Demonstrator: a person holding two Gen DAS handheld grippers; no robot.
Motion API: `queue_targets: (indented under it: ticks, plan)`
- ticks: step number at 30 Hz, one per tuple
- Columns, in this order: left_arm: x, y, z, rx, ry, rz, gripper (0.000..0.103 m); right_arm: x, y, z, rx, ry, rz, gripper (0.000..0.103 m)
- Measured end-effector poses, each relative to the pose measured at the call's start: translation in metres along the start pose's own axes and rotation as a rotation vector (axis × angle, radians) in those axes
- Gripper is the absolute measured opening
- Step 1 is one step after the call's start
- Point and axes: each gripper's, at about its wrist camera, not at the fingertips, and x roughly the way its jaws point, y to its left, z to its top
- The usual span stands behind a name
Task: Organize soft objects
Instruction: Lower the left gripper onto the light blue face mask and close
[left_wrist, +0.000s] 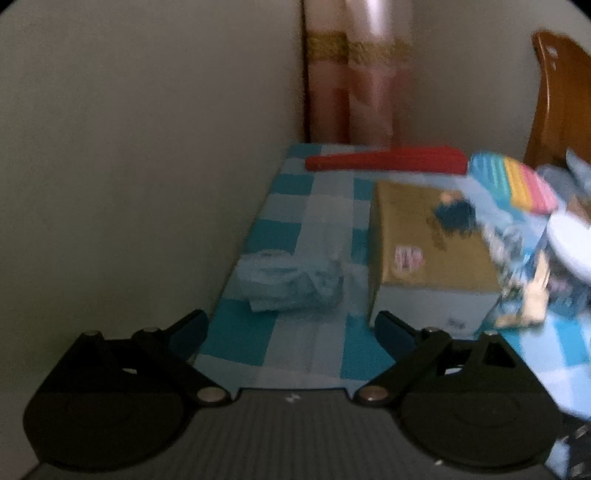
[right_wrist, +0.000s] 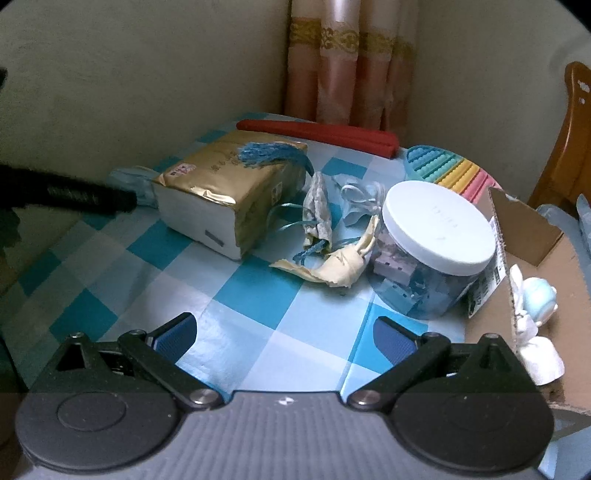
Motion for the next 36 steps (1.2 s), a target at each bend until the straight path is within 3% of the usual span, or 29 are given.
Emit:
queue_targets:
  ticks: [3,8,13,20,23,29,36]
  plan:
    - [-0.006,0.006,0.009,-0.043,-0.014,-0.021,0.094,0.003,-0.001,-0.001,0.007,0.004,0.013,0.103]
    - [-0.003,0.000,0.018,-0.015,-0.013,-0.004,0.092,0.003,-0.005,-0.003,0.027,-0.003,0.026,0.103]
    - [0.005,0.005,0.023,-0.116,0.040,-0.040,0.079,0.001,-0.011,-0.007,0.053,-0.008,0.035,0.103]
    - [0.019,0.008,0.042,-0.264,0.072,-0.018,0.079,-0.002,-0.019,-0.012,0.076,-0.015,0.053,0.103]
    - [0.030,0.002,0.053,-0.255,0.078,0.022,0.071,-0.004,-0.021,-0.013,0.083,-0.024,0.065,0.103]
    - [0.054,-0.004,0.059,-0.241,0.128,0.091,0.071,-0.008,-0.024,-0.014,0.101,-0.043,0.103,0.103]
    - [0.075,-0.009,0.058,-0.254,0.180,0.117,0.071,-0.005,-0.025,-0.016,0.119,-0.046,0.138,0.103]
